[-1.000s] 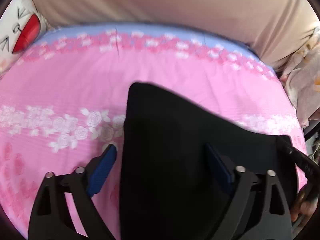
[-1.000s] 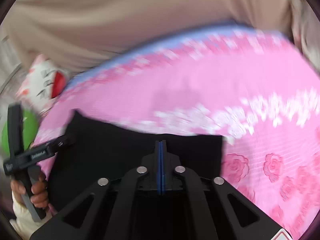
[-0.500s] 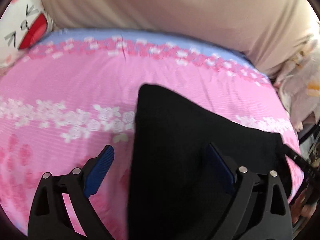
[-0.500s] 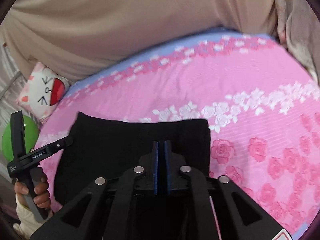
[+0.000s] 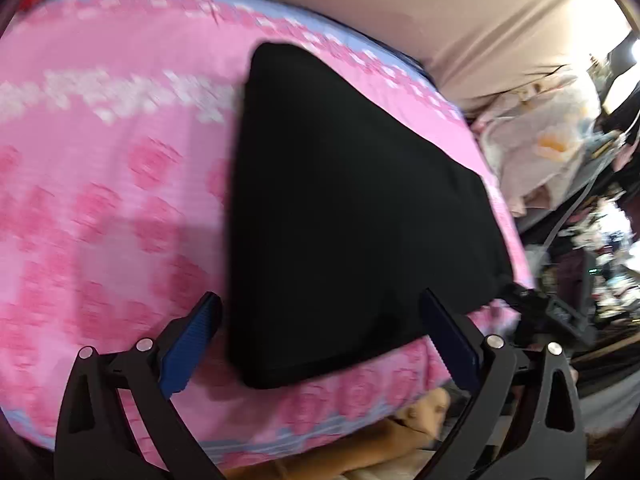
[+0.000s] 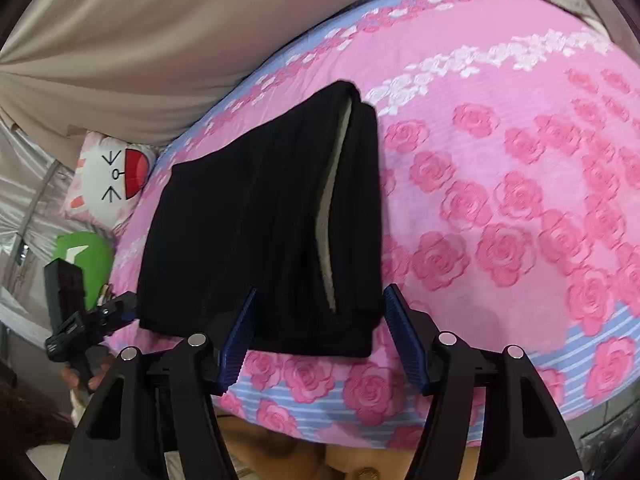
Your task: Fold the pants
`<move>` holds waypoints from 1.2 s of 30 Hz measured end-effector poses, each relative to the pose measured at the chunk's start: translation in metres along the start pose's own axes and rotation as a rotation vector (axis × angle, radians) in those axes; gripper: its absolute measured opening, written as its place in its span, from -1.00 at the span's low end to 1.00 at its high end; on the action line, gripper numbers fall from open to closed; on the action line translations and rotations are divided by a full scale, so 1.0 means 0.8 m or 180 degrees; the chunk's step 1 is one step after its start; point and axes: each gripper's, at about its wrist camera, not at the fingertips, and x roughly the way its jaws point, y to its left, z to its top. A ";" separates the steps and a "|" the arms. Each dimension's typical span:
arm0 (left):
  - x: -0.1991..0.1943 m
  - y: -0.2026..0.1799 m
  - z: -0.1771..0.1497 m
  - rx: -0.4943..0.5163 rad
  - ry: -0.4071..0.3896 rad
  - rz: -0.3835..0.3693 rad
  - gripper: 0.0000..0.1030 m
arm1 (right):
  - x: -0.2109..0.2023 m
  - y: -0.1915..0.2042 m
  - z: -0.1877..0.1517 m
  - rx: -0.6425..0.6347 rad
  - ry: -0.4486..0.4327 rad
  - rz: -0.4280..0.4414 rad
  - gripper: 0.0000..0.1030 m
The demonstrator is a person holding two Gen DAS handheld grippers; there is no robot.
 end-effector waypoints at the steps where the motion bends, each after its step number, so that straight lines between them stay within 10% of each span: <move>1: 0.004 0.000 0.000 -0.0019 0.0005 -0.0038 0.89 | 0.001 0.001 -0.002 0.0011 0.0005 0.0027 0.32; 16: 0.044 -0.032 0.032 0.0260 -0.0087 0.0129 0.91 | 0.042 0.027 0.023 -0.0168 -0.0135 0.0256 0.68; 19: 0.047 -0.032 0.038 0.0156 -0.0087 0.0144 0.87 | 0.047 0.029 0.027 -0.0128 -0.0156 0.0247 0.14; 21: 0.039 -0.030 0.036 0.0106 -0.0079 0.0308 0.24 | 0.042 0.028 0.024 -0.0087 -0.0155 0.0315 -0.17; 26: -0.006 -0.034 0.015 0.0098 -0.0055 0.0309 -0.07 | 0.011 0.050 0.011 -0.0265 -0.0149 0.0289 -0.22; 29: -0.011 -0.034 -0.002 0.0109 0.0063 0.0380 0.01 | 0.012 0.048 -0.002 -0.0281 0.0011 0.0211 -0.04; 36: 0.016 -0.021 -0.006 -0.0037 0.0078 0.0180 0.87 | 0.022 0.016 -0.008 0.0009 0.0109 0.0367 0.31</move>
